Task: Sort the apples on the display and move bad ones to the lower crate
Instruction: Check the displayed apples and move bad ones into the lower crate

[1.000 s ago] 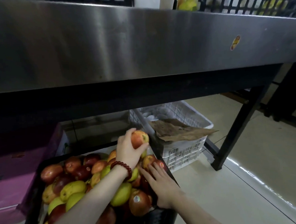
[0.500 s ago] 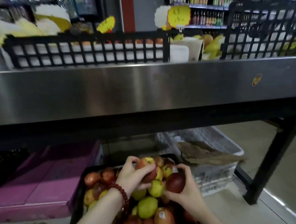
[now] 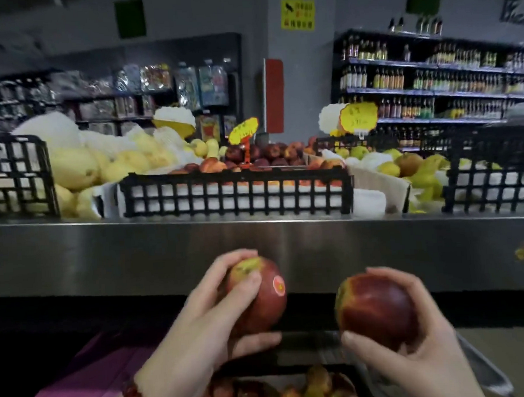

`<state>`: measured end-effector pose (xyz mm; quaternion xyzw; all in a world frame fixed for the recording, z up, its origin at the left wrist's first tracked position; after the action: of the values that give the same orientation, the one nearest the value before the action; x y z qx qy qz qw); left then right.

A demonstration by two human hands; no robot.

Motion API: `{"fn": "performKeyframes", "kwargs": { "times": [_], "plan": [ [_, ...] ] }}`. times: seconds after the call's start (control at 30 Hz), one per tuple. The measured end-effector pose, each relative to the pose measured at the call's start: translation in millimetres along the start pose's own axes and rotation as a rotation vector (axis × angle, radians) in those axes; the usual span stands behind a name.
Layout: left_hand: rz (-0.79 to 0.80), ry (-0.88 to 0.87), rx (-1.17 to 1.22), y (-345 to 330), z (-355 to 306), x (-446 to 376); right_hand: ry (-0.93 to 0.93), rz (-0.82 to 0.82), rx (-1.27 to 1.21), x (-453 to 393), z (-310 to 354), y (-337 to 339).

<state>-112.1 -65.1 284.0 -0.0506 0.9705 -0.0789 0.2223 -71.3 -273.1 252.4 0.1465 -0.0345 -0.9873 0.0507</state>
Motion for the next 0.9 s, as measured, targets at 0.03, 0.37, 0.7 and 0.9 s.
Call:
{"fn": "performKeyframes", "kwargs": {
  "times": [0.03, 0.37, 0.7, 0.9],
  "plan": [
    [0.019, -0.051, -0.014, 0, -16, -14, 0.016, -0.014, 0.011, -11, 13, -1],
    [0.064, -0.125, -0.196, -7, -114, -205, -0.014, 0.005, 0.042, -147, 147, -9],
    [0.114, 0.182, -0.905, 11, -72, -344, -0.337, -0.145, 0.427, -292, 149, -20],
    [0.32, 0.194, -1.125, 5, -23, -376, -0.493, -0.002, 0.873, -347, 97, -46]
  ]
}}
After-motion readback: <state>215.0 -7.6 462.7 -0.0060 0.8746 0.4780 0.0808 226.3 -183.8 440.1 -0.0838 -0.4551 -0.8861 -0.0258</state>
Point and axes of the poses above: each hand's wrist, its own x-axis away from the middle knuckle, its own y-axis out of the back of the hand, z = x × y, the point moved 2 cm from there along -x, towards the middle knuckle, and after that the axes turned 15 degrees about -y, right-handed, at the moved point
